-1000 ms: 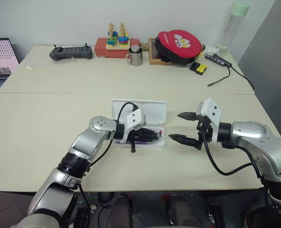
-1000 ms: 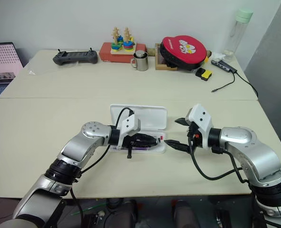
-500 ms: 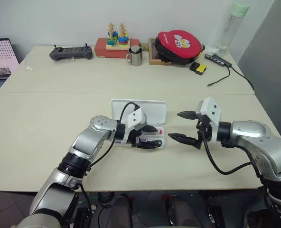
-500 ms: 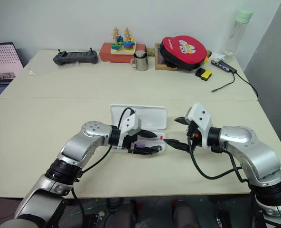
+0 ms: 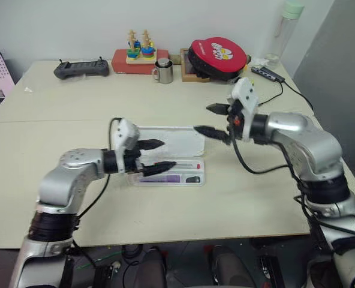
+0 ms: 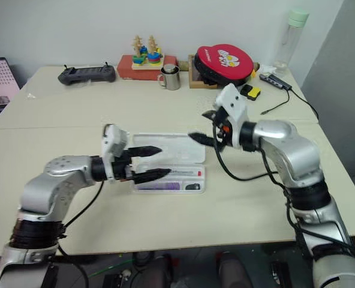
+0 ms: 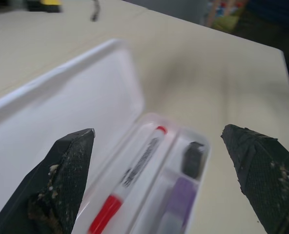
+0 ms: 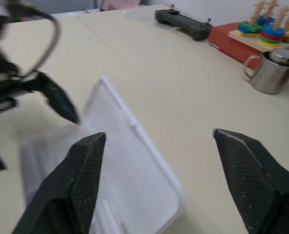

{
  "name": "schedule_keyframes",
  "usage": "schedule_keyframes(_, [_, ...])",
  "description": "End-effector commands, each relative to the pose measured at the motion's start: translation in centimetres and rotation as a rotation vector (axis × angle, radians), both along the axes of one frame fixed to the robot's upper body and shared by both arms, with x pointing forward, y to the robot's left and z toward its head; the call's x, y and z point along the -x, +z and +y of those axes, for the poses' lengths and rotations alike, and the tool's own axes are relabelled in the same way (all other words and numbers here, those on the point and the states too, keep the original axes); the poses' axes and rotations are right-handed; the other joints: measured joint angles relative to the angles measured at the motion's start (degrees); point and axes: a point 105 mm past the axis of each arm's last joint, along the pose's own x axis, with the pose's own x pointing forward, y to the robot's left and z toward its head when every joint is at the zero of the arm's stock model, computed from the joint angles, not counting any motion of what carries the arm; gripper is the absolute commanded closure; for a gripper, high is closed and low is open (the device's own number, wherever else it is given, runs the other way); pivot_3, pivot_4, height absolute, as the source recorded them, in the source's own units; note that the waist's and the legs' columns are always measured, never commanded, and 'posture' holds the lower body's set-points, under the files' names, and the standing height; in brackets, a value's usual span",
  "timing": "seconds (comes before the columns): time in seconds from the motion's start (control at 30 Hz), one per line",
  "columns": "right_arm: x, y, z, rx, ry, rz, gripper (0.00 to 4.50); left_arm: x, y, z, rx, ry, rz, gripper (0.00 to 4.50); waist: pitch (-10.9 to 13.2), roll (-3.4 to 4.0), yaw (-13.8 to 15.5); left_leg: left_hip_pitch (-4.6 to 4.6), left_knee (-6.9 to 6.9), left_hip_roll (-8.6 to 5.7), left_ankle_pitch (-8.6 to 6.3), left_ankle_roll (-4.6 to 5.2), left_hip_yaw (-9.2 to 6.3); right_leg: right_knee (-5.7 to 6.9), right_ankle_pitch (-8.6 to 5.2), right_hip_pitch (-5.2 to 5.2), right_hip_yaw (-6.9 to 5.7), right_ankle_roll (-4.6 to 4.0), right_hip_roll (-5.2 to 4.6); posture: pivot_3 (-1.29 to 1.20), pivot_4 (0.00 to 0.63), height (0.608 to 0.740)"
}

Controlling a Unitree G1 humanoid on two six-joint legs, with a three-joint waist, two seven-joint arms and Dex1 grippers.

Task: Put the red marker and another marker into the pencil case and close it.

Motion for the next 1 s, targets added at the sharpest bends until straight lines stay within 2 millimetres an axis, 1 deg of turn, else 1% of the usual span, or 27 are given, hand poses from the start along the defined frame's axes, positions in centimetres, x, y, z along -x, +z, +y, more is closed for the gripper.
schedule_keyframes(0.03, [-2.0,0.3,0.3,0.027,-0.061,-0.037,1.77,0.5,1.6,1.4,0.019,0.055,-0.057,0.00,0.00,0.00,0.62,-0.02,-0.01,-0.03,0.00,0.00,0.01,-0.01,0.04,-0.01,0.00,-0.06,-0.03,0.00,0.150,0.740])
schedule_keyframes(0.07, [-2.4,0.3,0.7,0.027,-0.068,-0.031,2.12,0.6,1.6,1.8,0.016,0.072,-0.058,0.00,0.01,0.00,0.76,-0.04,-0.01,-0.03,0.00,-0.01,0.02,-0.04,0.08,-0.02,0.00,-0.13,-0.03,0.00,0.150,0.740])
schedule_keyframes(0.13, [-3.1,0.1,1.1,0.034,-0.075,-0.025,2.59,0.8,1.7,2.4,0.016,0.097,-0.059,0.00,0.01,0.00,0.95,-0.07,-0.03,-0.04,-0.01,-0.01,0.03,-0.04,0.10,-0.04,0.01,-0.17,-0.04,0.00,0.150,0.740])
schedule_keyframes(0.2, [-3.7,-0.3,1.8,0.055,-0.074,-0.022,3.19,1.0,2.1,2.9,0.036,0.123,-0.070,0.00,0.02,0.00,0.92,-0.07,-0.07,-0.03,-0.01,-0.01,0.02,-0.02,0.10,-0.09,-0.01,-0.19,-0.03,0.00,0.150,0.740])
schedule_keyframes(0.27, [-4.2,-0.5,2.3,0.064,-0.080,-0.026,3.67,1.3,2.8,3.1,0.065,0.134,-0.082,0.00,0.02,0.00,0.92,-0.07,-0.08,-0.02,-0.01,-0.01,0.02,0.00,0.09,-0.10,-0.02,-0.21,-0.02,0.00,0.150,0.740])
schedule_keyframes(0.3, [-4.4,-0.4,2.4,0.064,-0.081,-0.029,3.80,1.3,3.0,3.1,0.073,0.136,-0.087,0.00,0.02,0.00,0.86,-0.07,-0.08,-0.01,-0.01,-0.01,0.01,0.00,0.09,-0.10,-0.03,-0.21,-0.02,0.00,0.150,0.740])
schedule_keyframes(0.33, [-4.5,-0.4,2.6,0.062,-0.078,-0.029,4.05,1.4,3.4,3.1,0.096,0.137,-0.091,0.00,0.02,0.00,0.84,-0.06,-0.07,-0.01,-0.01,-0.02,0.02,0.01,0.09,-0.10,-0.02,-0.20,-0.02,0.00,0.150,0.740])
schedule_keyframes(0.37, [-4.5,-0.6,3.0,0.074,-0.067,-0.028,4.31,1.5,4.1,3.1,0.132,0.140,-0.104,0.00,0.02,0.00,0.86,-0.07,-0.07,-0.01,-0.01,-0.01,0.02,0.01,0.09,-0.10,-0.02,-0.20,-0.02,0.00,0.150,0.740])
schedule_keyframes(0.4, [-4.5,-0.7,3.2,0.083,-0.059,-0.028,4.46,1.5,4.5,3.2,0.158,0.143,-0.112,0.00,0.02,0.00,0.86,-0.07,-0.06,-0.01,-0.01,-0.02,0.02,0.01,0.09,-0.09,-0.02,-0.20,-0.02,0.00,0.150,0.740])
schedule_keyframes(0.47, [-4.4,-1.5,3.4,0.130,-0.041,-0.015,4.46,1.5,5.0,3.2,0.176,0.147,-0.123,0.00,0.02,0.00,0.89,-0.06,-0.06,-0.01,-0.01,-0.02,0.01,0.01,0.09,-0.09,-0.02,-0.20,-0.02,0.00,0.150,0.740])
schedule_keyframes(0.6, [-4.0,-2.5,3.7,0.184,0.001,-0.002,4.46,1.5,5.0,3.2,0.182,0.154,-0.122,0.00,0.02,0.00,0.87,-0.06,-0.06,-0.02,-0.01,-0.02,0.02,0.01,0.10,-0.09,-0.02,-0.20,-0.02,0.00,0.150,0.740])
schedule_keyframes(0.73, [-2.0,-3.7,4.1,0.227,0.122,0.034,4.46,1.3,5.0,3.3,0.187,0.159,-0.125,0.00,0.02,0.00,0.89,-0.07,-0.07,-0.02,-0.01,-0.02,0.02,0.01,0.09,-0.09,-0.02,-0.20,-0.02,0.00,0.150,0.740])
schedule_keyframes(0.87, [-1.1,-4.2,4.1,0.241,0.160,0.046,4.46,1.3,4.9,3.4,0.176,0.158,-0.125,0.00,0.01,0.00,0.84,-0.04,-0.07,-0.01,-0.01,-0.02,0.02,0.01,0.09,-0.08,-0.02,-0.20,-0.02,0.00,0.150,0.740])
schedule_keyframes(0.97, [0.9,-4.2,4.6,0.236,0.262,0.052,4.46,1.3,4.7,3.3,0.163,0.152,-0.128,0.00,0.01,0.00,0.84,0.00,-0.07,-0.01,-0.01,-0.02,0.02,0.02,0.09,-0.05,-0.02,-0.19,-0.01,0.00,0.150,0.740])
schedule_keyframes(1.0, [1.7,-4.6,4.7,0.244,0.298,0.072,4.46,1.5,4.5,3.2,0.148,0.137,-0.119,0.00,0.01,-0.01,0.84,0.00,-0.06,-0.01,-0.01,-0.03,0.03,0.01,0.09,-0.05,-0.01,-0.19,-0.01,0.00,0.150,0.740])
